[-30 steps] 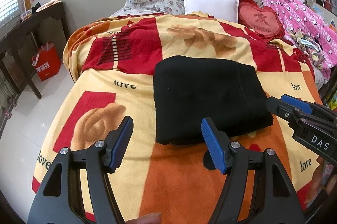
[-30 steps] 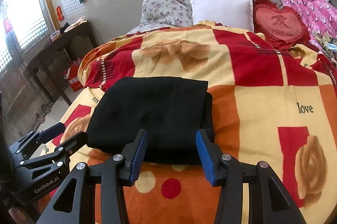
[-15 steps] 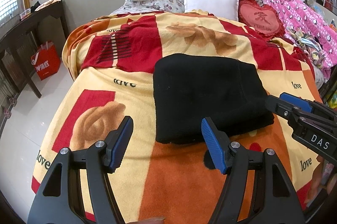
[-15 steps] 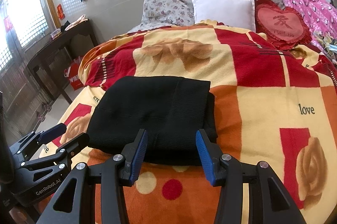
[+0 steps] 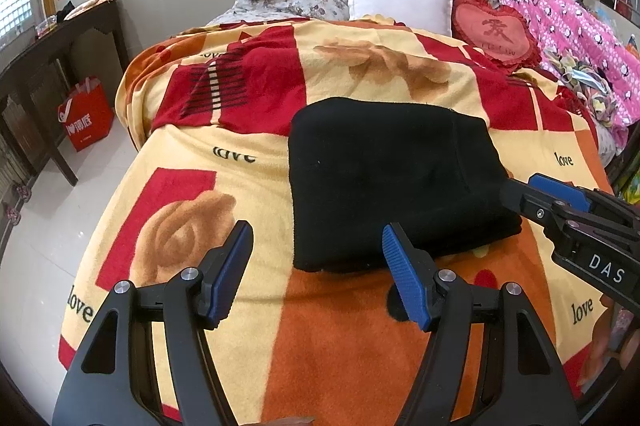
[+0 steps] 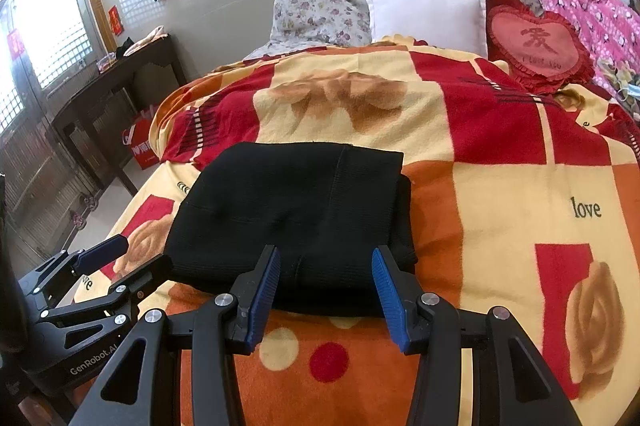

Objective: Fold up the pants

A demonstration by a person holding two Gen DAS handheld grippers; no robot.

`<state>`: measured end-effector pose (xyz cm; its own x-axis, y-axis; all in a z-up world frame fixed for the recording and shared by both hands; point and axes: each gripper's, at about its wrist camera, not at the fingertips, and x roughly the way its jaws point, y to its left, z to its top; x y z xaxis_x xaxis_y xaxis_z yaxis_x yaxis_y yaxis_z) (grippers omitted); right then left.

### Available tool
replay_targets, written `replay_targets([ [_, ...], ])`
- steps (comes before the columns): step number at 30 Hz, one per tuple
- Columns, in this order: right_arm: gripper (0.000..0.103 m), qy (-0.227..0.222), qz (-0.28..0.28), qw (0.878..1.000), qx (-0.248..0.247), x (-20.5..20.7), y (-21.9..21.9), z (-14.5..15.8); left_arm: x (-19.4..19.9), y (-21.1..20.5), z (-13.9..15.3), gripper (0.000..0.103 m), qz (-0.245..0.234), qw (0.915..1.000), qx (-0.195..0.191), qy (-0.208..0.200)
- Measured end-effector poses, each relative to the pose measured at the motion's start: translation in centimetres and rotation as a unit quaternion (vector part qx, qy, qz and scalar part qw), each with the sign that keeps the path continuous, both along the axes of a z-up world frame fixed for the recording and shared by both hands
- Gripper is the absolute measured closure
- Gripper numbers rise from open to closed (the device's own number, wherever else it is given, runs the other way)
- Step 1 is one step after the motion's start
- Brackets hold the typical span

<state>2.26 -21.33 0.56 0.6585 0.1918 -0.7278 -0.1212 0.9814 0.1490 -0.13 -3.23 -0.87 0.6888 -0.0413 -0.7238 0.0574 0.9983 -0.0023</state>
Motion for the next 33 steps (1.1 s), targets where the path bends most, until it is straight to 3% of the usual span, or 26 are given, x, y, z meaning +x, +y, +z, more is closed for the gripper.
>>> replay_targets([
  [33,0.057,0.017,0.005,1.000,-0.001,0.3,0.1,-1.0,0.4,0.4,-0.3,0.035,0.003,0.9999,-0.005,0.010],
])
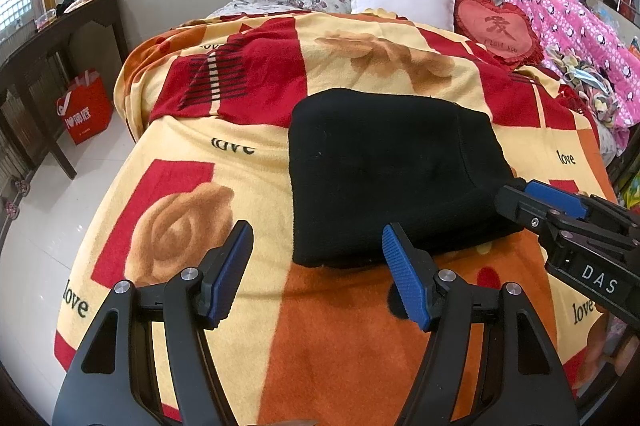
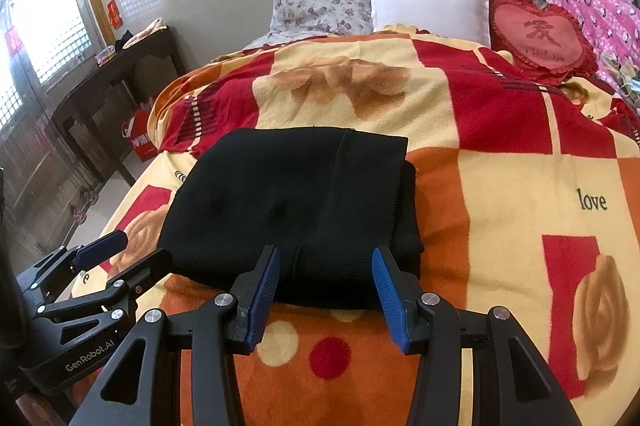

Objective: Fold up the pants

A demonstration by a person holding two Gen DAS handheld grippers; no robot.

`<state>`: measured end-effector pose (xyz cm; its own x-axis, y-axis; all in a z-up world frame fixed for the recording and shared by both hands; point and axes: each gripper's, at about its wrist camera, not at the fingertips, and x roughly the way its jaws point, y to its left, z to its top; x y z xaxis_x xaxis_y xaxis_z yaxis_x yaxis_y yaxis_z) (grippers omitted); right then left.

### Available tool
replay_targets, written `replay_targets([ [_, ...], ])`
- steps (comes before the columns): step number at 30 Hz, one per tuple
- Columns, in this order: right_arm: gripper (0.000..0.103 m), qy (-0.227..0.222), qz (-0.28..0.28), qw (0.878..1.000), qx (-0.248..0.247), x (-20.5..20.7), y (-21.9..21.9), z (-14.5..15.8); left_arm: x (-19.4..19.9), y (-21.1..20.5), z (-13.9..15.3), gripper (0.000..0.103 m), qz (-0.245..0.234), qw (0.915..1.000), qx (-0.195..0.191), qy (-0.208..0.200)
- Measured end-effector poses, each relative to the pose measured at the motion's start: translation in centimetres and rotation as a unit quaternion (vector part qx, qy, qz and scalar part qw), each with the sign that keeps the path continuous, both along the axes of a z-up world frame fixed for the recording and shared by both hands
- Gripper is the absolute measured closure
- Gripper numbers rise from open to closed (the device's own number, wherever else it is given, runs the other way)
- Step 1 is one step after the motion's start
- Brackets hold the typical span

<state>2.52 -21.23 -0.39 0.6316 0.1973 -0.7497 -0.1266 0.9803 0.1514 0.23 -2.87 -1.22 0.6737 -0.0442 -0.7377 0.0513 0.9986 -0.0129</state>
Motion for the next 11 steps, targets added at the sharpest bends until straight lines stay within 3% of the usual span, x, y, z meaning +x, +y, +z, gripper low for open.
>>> replay_targets([
  [11,0.057,0.000,-0.002,1.000,0.000,0.03,-0.22,-0.06,-0.35,-0.12,-0.08,0.035,-0.004,1.0000,0.000,-0.009],
])
